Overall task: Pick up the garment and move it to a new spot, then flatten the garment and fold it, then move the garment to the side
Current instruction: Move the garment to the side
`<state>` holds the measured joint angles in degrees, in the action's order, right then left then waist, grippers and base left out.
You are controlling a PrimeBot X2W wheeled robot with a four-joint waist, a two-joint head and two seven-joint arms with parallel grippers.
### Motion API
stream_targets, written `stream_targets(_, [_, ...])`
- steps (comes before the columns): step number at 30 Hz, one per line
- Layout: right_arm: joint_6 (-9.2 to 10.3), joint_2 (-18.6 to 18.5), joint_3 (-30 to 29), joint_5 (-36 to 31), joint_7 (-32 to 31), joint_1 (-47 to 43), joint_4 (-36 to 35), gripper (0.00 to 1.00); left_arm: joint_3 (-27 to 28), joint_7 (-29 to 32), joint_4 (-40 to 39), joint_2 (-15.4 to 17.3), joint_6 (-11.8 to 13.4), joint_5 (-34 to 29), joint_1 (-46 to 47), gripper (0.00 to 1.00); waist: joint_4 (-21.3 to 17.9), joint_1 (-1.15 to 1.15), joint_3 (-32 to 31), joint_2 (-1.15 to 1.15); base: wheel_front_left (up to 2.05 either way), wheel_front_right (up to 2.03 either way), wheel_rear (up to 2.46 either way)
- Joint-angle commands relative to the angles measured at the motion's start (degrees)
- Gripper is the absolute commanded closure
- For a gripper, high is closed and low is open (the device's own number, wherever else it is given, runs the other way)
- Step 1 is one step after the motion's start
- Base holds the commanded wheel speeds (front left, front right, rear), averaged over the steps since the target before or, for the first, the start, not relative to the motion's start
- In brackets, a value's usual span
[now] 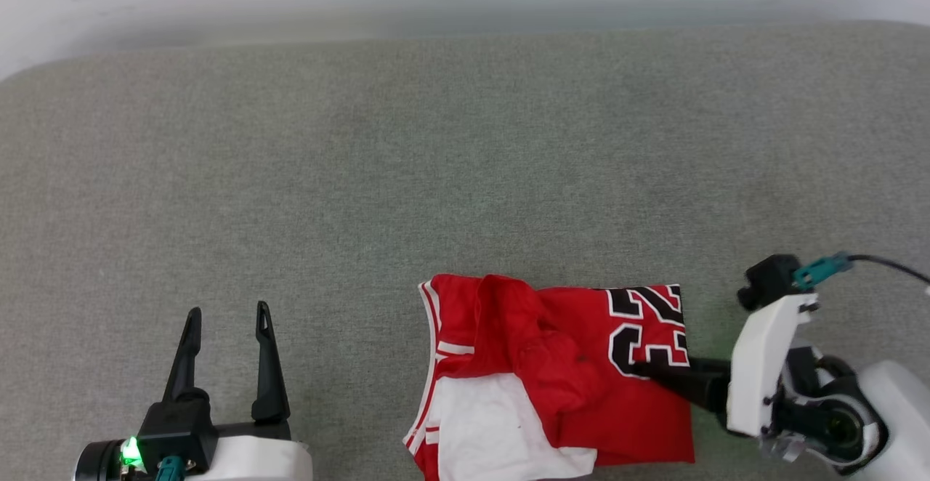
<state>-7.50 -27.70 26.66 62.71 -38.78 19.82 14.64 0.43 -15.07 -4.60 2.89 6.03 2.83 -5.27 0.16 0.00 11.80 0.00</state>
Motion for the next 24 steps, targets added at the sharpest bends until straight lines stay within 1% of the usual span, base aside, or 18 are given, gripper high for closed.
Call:
stream_targets(1, [0.02, 0.6, 1.1, 0.2, 0.2, 0.0, 0.7, 0.00, -0.1, -0.1, 0.1, 0.0, -0.3, -0.1, 0.8, 0.00, 0.7, 0.00, 1.1, 0.00, 0.00, 0.00, 0.00])
stream_targets(5, [0.07, 2.4, 5.1, 1.3, 0.6, -0.3, 3.9, 0.00, -0.4, -0.1, 0.3, 0.0, -0.5, -0.1, 2.1, 0.00, 1.6, 0.00, 2.5, 0.00, 0.00, 0.00, 0.00])
stream_targets(8, [0.25, 2.2, 8.9, -0.5, 1.1, -1.0, 7.2, 0.00, -0.6, -0.1, 0.7, 0.0, -0.6, -0.1, 2.9, 0.00, 2.2, 0.00, 3.2, 0.00, 0.00, 0.00, 0.00])
stream_targets(10, [0.37, 2.4, 11.0, -0.3, 1.4, -1.5, 8.7, 0.00, -0.7, -0.1, 0.9, 0.0, -0.6, 0.0, 3.2, 0.00, 2.6, 0.00, 3.3, 0.00, 0.00, 0.00, 0.00])
stream_targets(11, [0.41, 2.3, 11.6, -0.9, 2.3, -1.1, 9.0, 0.57, -0.8, -0.1, 1.0, 0.0, -0.6, 0.0, 3.3, 0.00, 2.7, 0.00, 3.3, 0.00, 0.00, 0.00, 0.00])
stream_targets(12, [0.44, 2.1, 12.4, -1.2, 3.3, -0.6, 9.1, 1.00, -0.8, -0.1, 1.1, 0.0, -0.5, 0.1, 3.3, 0.00, 2.8, 0.00, 3.3, 0.00, 0.00, 0.00, 0.00])
stream_targets(14, [0.40, 1.5, 13.0, -1.2, 5.3, 0.6, 8.5, 1.00, -0.7, -0.1, 1.4, 0.0, -0.3, 0.1, 3.1, 0.00, 2.8, 0.00, 2.7, 0.00, 0.00, 0.00, 0.00])
stream_targets(18, [0.10, -1.1, 14.3, -2.1, 9.2, 4.3, 6.2, 1.00, -0.5, -0.1, 1.8, 0.0, 0.1, 0.2, 1.7, 0.00, 2.4, 0.00, 0.5, 0.00, 0.00, 0.00, 0.00])
stream_targets(24, [0.03, -5.3, 17.3, -3.5, 13.1, 9.5, 1.3, 1.00, -0.5, -0.1, 1.4, 0.0, 0.9, 0.7, -0.6, 0.00, 0.2, 0.00, -3.1, 0.00, 0.00, 0.00, 0.00])
